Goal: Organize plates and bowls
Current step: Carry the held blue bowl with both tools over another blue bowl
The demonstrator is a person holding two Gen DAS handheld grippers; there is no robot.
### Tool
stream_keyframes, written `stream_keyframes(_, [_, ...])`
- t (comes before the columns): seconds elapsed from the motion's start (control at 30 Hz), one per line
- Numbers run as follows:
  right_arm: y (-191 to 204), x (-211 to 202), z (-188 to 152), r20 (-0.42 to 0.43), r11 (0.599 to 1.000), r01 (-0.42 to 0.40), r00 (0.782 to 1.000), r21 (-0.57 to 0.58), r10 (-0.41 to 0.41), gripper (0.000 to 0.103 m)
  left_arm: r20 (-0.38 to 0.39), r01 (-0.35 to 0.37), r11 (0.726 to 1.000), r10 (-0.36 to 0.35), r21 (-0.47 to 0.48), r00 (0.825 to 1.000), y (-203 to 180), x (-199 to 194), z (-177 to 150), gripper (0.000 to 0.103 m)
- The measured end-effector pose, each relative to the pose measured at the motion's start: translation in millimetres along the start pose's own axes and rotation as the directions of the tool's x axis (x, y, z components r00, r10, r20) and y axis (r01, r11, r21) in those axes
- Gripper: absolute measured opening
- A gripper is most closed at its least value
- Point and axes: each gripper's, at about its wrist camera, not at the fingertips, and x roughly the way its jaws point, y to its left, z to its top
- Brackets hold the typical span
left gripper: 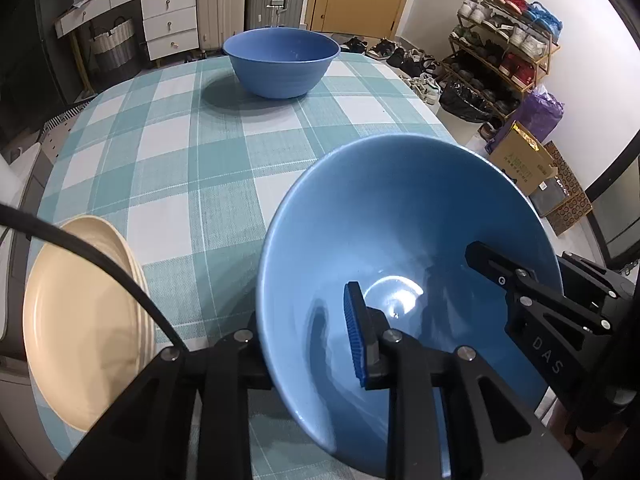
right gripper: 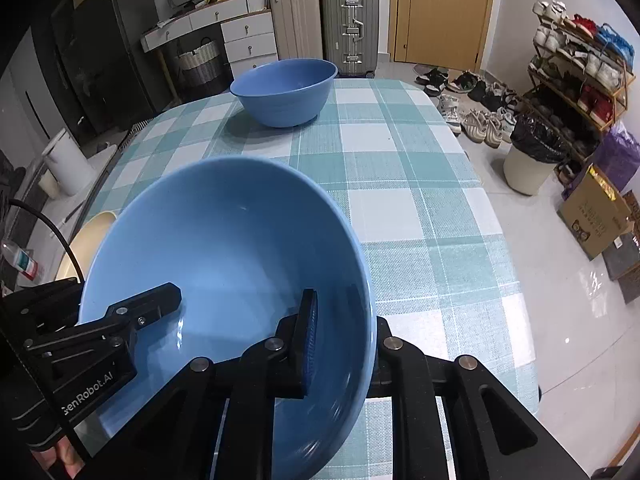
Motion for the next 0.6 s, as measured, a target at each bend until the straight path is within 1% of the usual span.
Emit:
stream_keyframes(0.17, [-1, -1, -2, 0.001, 1.0, -0.002, 1.0, 0.009, 0.002, 0.015, -0.008, 0.019, 1.0, -0.019, -0.007, 1.0, 2, -3, -3, 0.027])
stream_keyframes(0.37, [1, -5, -5, 0.003, 1.0, -0.005, 1.0, 0.022, 0.005, 0.016, -0.016, 0.017, 1.0, -0.017, -0.008, 1.0, 2, -4, -5, 0.028])
stream_keyframes(0.4, [1, -6, -5, 0.008, 1.0, -0.001, 1.0, 0.022, 0.001, 0.016, -0.016, 0.013, 1.0, -0.013, -0.014, 1.0, 3, -4, -4, 0.029])
stream_keyframes(0.43, [2, -7, -4, 0.016, 1.0, 0.003, 1.0, 0.019, -0.003, 0.017, -0.014, 0.002, 1.0, -0.002, -0.013, 1.0, 2, -5, -4, 0.035])
stream_keyframes(0.5, [6, -9, -3, 0.045, 1.0, 0.031, 0.998, 0.004, -0.031, 0.018, -0.007, -0.005, 1.0, 0.004, -0.008, 1.0, 2, -6, -3, 0.04])
stream_keyframes(0.57, [12, -9, 2, 0.066, 0.996, 0.083, 0.995, -0.036, -0.08, 0.018, -0.004, 0.002, 1.0, -0.002, -0.013, 1.0, 4, -7, -1, 0.041])
stream_keyframes(0.6, [15, -9, 3, 0.067, 0.994, 0.095, 0.994, -0.05, -0.091, 0.018, 0.0, 0.002, 1.0, -0.002, -0.015, 1.0, 5, -7, 0, 0.041])
